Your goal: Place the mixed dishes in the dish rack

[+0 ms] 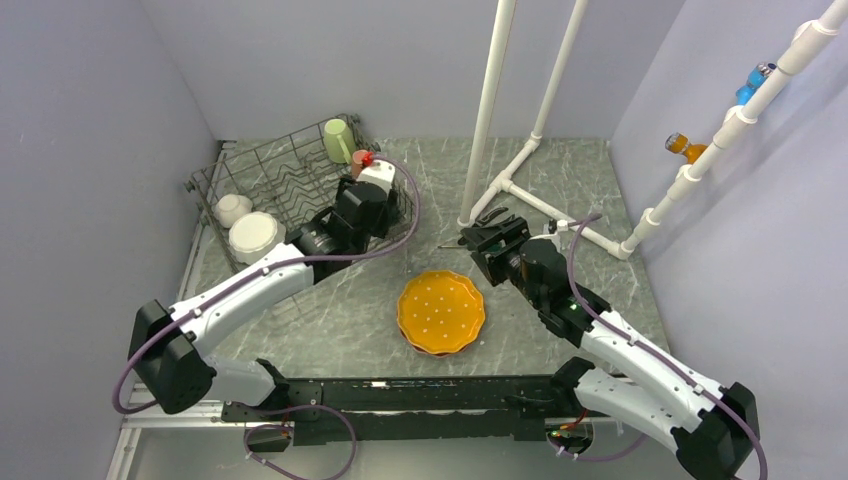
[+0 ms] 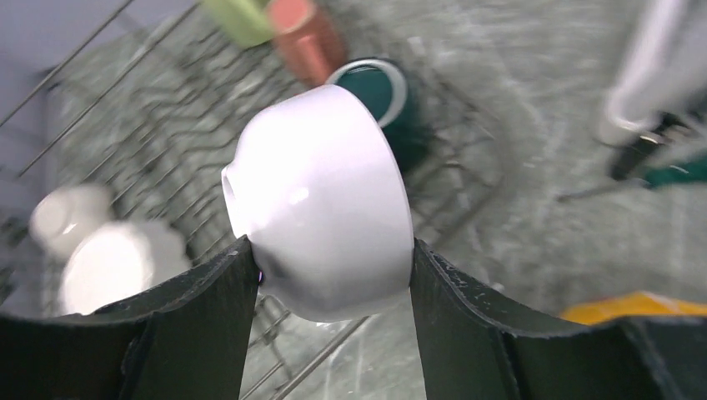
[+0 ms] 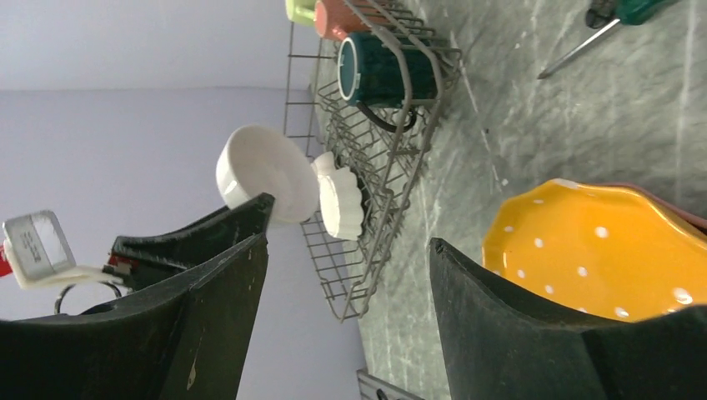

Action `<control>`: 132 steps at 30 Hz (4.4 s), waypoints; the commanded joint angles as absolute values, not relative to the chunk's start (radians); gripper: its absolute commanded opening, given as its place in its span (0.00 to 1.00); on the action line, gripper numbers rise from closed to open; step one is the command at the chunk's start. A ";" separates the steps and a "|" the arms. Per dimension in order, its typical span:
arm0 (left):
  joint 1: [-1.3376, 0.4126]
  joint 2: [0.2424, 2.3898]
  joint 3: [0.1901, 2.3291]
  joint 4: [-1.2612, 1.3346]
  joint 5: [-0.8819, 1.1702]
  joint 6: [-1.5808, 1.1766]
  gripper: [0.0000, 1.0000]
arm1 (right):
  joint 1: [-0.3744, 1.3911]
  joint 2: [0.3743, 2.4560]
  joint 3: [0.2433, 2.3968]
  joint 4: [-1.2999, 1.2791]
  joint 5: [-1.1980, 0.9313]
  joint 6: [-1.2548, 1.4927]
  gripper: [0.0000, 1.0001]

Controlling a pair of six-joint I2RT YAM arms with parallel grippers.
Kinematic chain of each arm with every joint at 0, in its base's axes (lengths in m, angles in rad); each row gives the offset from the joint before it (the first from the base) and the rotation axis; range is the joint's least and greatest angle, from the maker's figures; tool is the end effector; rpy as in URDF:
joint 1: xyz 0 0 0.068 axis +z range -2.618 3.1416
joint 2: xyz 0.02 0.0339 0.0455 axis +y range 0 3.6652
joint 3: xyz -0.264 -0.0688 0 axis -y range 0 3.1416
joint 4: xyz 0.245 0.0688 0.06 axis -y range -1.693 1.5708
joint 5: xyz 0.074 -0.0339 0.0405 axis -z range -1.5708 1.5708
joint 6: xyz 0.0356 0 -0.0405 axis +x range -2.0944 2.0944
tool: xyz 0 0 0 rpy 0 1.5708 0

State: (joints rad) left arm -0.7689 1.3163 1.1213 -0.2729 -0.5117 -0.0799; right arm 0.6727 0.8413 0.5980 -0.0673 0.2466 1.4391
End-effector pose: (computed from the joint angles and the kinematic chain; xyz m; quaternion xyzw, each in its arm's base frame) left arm 0.2272 -0.1956 0.3330 0.1535 0.8204 -0.0123 0.5507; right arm 0.1615 0.1176 0.2764 0.3670 0.7166 0.4600 0.3744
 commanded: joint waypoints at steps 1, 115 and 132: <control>-0.739 1.381 1.253 -0.491 -0.921 -0.314 0.00 | 0.668 0.799 0.629 -0.151 0.284 1.418 0.72; -0.327 1.549 1.115 -0.853 -0.651 -0.376 0.16 | 0.659 0.584 0.565 -0.334 0.404 0.915 0.70; -0.320 1.504 1.092 -0.868 -0.637 -0.406 0.99 | 0.659 0.584 0.550 -0.319 0.417 0.909 0.70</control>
